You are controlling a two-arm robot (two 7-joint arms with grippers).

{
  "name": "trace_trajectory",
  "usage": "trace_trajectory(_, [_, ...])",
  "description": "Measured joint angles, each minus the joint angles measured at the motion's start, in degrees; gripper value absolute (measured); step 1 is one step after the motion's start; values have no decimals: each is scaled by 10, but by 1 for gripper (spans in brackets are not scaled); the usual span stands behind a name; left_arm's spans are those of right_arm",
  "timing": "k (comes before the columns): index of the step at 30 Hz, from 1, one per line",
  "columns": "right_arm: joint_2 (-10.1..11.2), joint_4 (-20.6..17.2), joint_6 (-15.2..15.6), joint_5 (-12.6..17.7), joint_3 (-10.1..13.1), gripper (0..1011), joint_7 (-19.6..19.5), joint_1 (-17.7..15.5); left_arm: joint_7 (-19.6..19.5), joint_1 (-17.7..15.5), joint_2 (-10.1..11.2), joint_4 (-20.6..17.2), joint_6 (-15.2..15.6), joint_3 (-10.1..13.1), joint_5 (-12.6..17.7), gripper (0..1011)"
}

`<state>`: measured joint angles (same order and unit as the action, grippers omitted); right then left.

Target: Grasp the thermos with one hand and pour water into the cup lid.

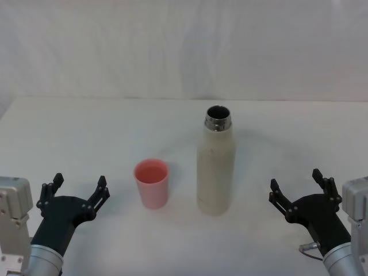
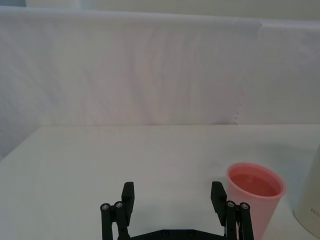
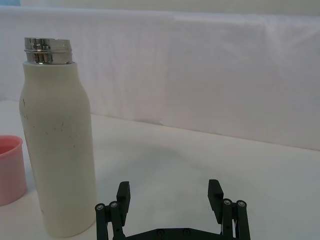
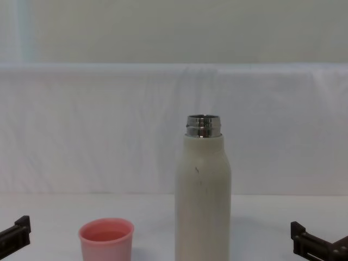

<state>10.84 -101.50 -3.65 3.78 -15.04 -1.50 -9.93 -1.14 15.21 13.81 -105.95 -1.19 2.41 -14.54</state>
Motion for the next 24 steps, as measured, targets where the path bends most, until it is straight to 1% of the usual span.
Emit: trace_trajectory(24, [0, 0, 0, 0, 0, 1002, 0, 0, 0, 0, 0, 0, 0, 0, 0, 1001])
